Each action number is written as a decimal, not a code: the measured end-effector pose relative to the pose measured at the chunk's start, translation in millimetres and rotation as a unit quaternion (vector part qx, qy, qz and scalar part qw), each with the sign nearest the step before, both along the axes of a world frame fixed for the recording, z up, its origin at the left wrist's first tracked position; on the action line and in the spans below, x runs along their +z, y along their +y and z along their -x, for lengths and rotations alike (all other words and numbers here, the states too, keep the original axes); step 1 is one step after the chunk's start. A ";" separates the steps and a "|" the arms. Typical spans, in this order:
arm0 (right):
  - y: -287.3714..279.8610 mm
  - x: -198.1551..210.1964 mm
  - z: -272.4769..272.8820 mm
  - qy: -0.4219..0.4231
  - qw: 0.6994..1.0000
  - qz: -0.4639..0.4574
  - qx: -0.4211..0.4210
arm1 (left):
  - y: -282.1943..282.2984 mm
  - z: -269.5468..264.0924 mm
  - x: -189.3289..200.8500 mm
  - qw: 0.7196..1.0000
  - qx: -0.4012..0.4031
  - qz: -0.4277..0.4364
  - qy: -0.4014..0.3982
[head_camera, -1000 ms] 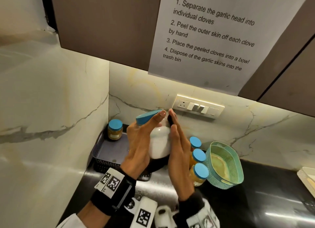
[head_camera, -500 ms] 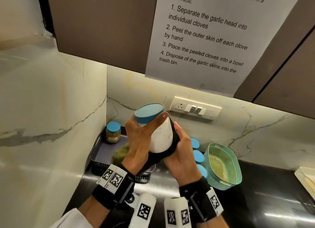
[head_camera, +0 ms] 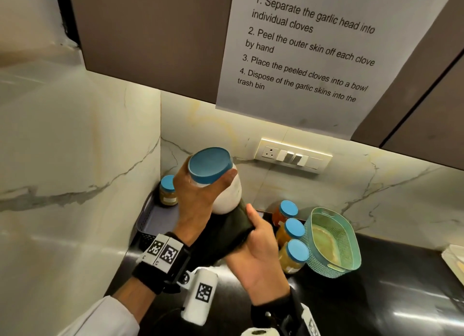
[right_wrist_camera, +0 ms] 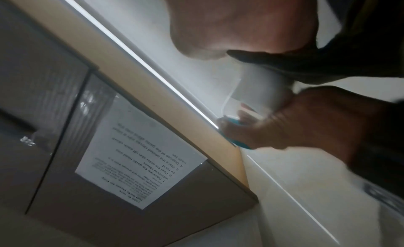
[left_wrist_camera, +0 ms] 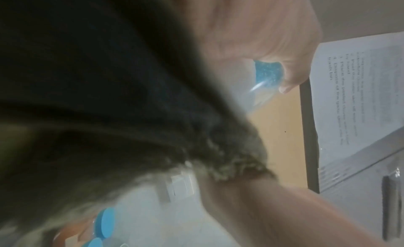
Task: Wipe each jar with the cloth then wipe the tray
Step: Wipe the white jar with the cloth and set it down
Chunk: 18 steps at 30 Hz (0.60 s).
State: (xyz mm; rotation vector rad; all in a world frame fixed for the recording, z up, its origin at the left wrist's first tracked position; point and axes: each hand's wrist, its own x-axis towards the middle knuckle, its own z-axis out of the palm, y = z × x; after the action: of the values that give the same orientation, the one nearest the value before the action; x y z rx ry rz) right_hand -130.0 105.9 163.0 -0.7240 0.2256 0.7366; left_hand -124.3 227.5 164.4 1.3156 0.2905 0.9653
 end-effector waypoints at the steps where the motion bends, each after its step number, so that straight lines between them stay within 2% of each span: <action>1: -1.7 0.3 -6.7 -0.018 1.000 -0.020 -0.016 | -0.6 3.0 -1.9 1.000 -0.003 -0.002 0.009; 4: -3.9 3.1 -29.2 -0.080 0.995 -0.030 -0.056 | -7.1 7.5 -15.5 0.999 -0.001 -0.032 -0.005; 7: -3.4 -9.9 -42.1 -0.078 0.996 -0.032 -0.028 | -19.7 9.6 -22.1 0.997 -0.037 -0.059 -0.023; 11: -6.8 -22.6 -33.7 -0.007 0.997 -0.062 0.041 | -19.1 4.2 -27.3 0.993 -0.080 -0.078 -0.027; 14: -3.5 -34.7 -26.5 0.039 0.996 -0.071 0.036 | -8.7 -3.8 -36.2 0.991 -0.090 -0.101 -0.012; 18: -12.3 -51.7 -18.4 0.075 0.995 -0.047 0.043 | 2.5 -12.4 -51.7 0.972 -0.182 -0.140 0.057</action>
State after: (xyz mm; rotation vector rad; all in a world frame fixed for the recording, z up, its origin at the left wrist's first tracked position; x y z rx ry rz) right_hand -111.6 93.7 111.4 -0.5918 0.2948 0.8791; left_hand -111.9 229.9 112.7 1.6179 -0.0048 0.6345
